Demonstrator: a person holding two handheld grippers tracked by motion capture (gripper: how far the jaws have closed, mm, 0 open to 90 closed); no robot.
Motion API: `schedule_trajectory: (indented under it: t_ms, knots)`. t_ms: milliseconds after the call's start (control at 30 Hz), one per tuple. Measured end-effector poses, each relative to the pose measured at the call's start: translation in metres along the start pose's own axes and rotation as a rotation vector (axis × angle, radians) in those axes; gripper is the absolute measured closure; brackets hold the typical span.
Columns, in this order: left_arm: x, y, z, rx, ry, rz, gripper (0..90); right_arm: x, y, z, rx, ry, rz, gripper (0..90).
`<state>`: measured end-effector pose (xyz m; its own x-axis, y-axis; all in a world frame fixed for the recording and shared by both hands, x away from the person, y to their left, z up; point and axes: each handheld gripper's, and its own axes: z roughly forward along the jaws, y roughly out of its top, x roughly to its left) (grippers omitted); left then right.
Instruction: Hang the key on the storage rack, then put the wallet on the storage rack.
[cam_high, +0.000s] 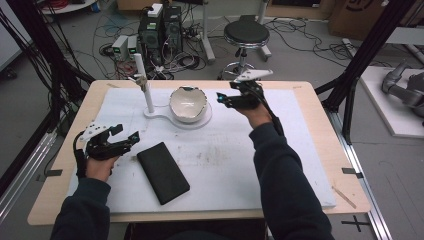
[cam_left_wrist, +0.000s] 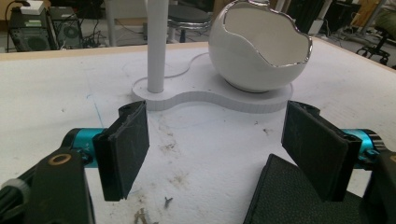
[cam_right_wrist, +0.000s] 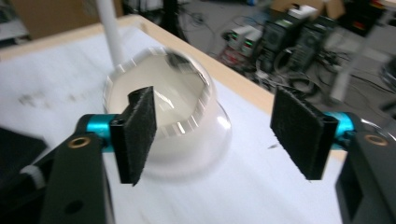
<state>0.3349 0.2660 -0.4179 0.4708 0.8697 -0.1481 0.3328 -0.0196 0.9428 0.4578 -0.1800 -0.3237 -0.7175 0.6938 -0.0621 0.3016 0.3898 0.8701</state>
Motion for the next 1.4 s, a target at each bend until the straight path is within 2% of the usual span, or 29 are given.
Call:
schedule_trajectory:
  t_ms: [67, 100, 133, 167, 233, 267, 333, 367, 400, 467, 567, 600, 633, 667, 800, 833, 933, 1000, 1100, 1233, 1300, 1333, 1367, 1400]
  knots:
    - [-0.001, 0.000, 0.001, 0.001, 0.000, 0.002, 23.5, -0.005, -0.014, -0.011, 0.007, -0.039, 0.019, 23.8]
    - [-0.002, 0.000, 0.001, 0.001, 0.000, 0.003, 23.6, -0.010, -0.024, -0.020, 0.066, -0.077, 0.043, 22.9]
    - [-0.002, 0.000, 0.001, 0.002, 0.000, 0.006, 23.6, -0.011, -0.030, -0.026, 0.060, -0.090, 0.047, 23.0]
    - [-0.002, 0.000, 0.001, 0.004, -0.001, 0.011, 23.5, -0.012, -0.038, -0.033, 0.043, -0.092, 0.037, 23.9]
    - [-0.001, 0.000, 0.001, 0.004, 0.001, 0.013, 23.6, -0.012, -0.042, -0.036, 0.055, -0.098, 0.037, 23.8]
    - [-0.001, 0.000, 0.001, 0.000, 0.002, 0.008, 23.6, -0.013, -0.055, -0.046, 0.048, -0.102, 0.053, 22.8]
    - [-0.001, 0.000, 0.001, 0.001, 0.003, 0.006, 23.6, -0.013, -0.059, -0.048, 0.055, -0.107, 0.060, 21.5]
    - [0.000, -0.001, 0.002, 0.000, 0.005, 0.005, 23.6, -0.012, -0.064, -0.052, 0.042, -0.113, 0.062, 21.5]
    - [0.000, -0.001, 0.002, 0.003, 0.004, 0.004, 23.9, -0.011, -0.072, -0.056, 0.030, -0.118, 0.059, 21.5]
    - [0.000, -0.001, 0.003, 0.007, 0.003, 0.003, 23.9, -0.010, -0.089, -0.061, 0.045, -0.129, 0.062, 21.5]
    - [0.000, -0.001, 0.003, 0.008, 0.006, 0.006, 23.9, -0.008, -0.098, -0.062, 0.049, -0.135, 0.060, 21.5]
    - [-0.001, -0.001, 0.003, 0.012, 0.007, 0.012, 23.9, -0.006, -0.108, -0.062, 0.057, -0.138, 0.046, 21.4]
    - [-0.001, -0.001, 0.003, 0.012, 0.007, 0.012, 23.9, -0.006, -0.108, -0.062, 0.057, -0.138, 0.046, 21.4]
    - [-0.003, 0.000, 0.002, 0.011, 0.007, 0.017, 23.9, -0.002, -0.115, -0.062, 0.056, -0.145, 0.040, 21.5]
    - [-0.006, 0.000, 0.002, 0.014, -0.003, 0.021, 23.9, 0.001, -0.123, -0.066, 0.048, -0.141, 0.042, 21.4]
    - [-0.008, 0.001, 0.001, 0.017, -0.015, 0.018, 23.9, 0.003, -0.125, -0.074, 0.032, -0.139, 0.049, 21.4]
    - [-0.010, 0.002, 0.001, 0.027, -0.031, 0.022, 23.9, 0.002, -0.125, -0.081, 0.007, -0.145, 0.059, 20.6]
    - [-0.010, 0.001, 0.000, 0.040, -0.042, 0.010, 23.9, 0.001, -0.128, -0.086, -0.016, -0.155, 0.079, 20.5]
    - [-0.011, -0.001, -0.004, 0.048, -0.045, -0.001, 23.9, -0.001, -0.131, -0.089, -0.016, -0.166, 0.093, 20.6]
    - [-0.014, -0.004, -0.010, 0.070, -0.040, -0.008, 22.6, 0.000, -0.133, -0.090, -0.018, -0.169, 0.084, 20.6]
    - [-0.017, -0.005, -0.015, 0.090, -0.038, -0.010, 21.2, 0.001, -0.133, -0.091, -0.020, -0.169, 0.083, 20.6]
    - [-0.022, -0.009, -0.019, 0.120, -0.048, -0.008, 20.3, 0.001, -0.132, -0.092, -0.032, -0.168, 0.074, 20.6]
    - [-0.022, -0.009, -0.019, 0.120, -0.048, -0.008, 20.3, 0.001, -0.132, -0.092, -0.032, -0.168, 0.074, 20.6]
    - [-0.025, -0.010, -0.022, 0.155, -0.048, -0.003, 20.3, 0.001, -0.132, -0.093, -0.039, -0.166, 0.074, 20.6]
